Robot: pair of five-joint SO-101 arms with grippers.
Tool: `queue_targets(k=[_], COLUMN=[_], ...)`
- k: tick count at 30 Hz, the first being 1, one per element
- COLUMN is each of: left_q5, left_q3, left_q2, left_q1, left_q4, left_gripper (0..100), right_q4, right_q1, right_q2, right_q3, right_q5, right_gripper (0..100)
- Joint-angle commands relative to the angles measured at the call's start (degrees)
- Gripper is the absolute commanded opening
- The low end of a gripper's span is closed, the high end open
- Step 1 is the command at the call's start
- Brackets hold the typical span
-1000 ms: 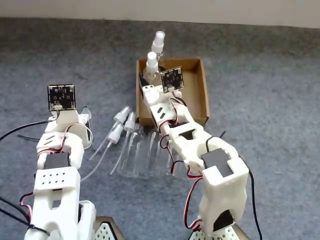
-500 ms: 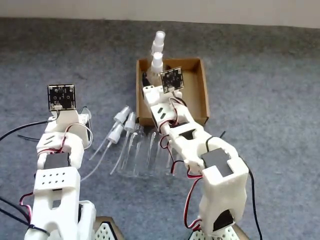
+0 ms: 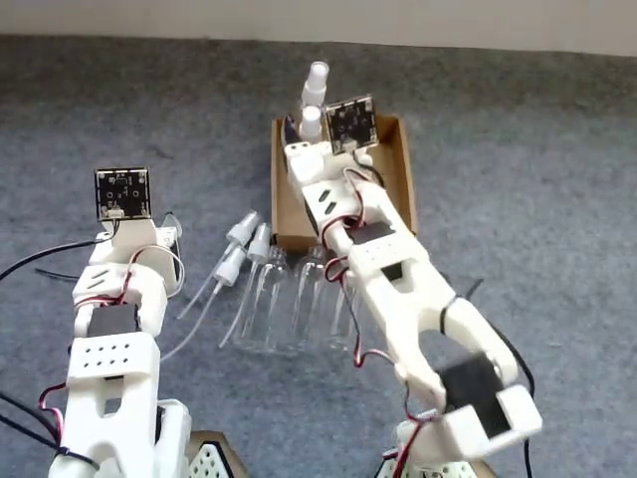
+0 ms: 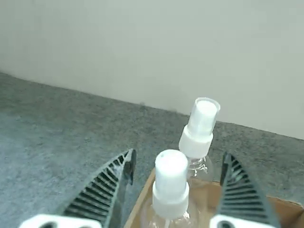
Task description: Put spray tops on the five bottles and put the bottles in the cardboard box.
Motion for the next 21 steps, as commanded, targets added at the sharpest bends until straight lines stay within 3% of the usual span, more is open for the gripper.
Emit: queue_targets(k=[1,9,13,16,21], left_q5=[0.44,0.44,0.35,0.35,0.35], left_q3=[0.57,0.75,0.84,0.84,0.84], left_q2=[-0.13,-0.22,-0.22,-0.22,-0.22], left_q1=[0.92,0.92,0.92,0.92,0.92], left_q4=[-1.32,-1.41,-1.41,-1.41,-1.41], left_gripper=[13,13,13,13,13], right_q4=[11.12,43.91,57.71,64.75,66.95], right_q1=[-0.31,-2.42,-1.71,-0.13,-0.22], right_q2=[-11.30,-26.33,-26.95,-25.89,-23.25], right_q3=[-2.51,0.84,2.33,2.42,2.86], right_q5=[0.53,0.09,-8.70,-16.18,-20.40], right_gripper=[22.8,22.8,22.8,22.8,22.8])
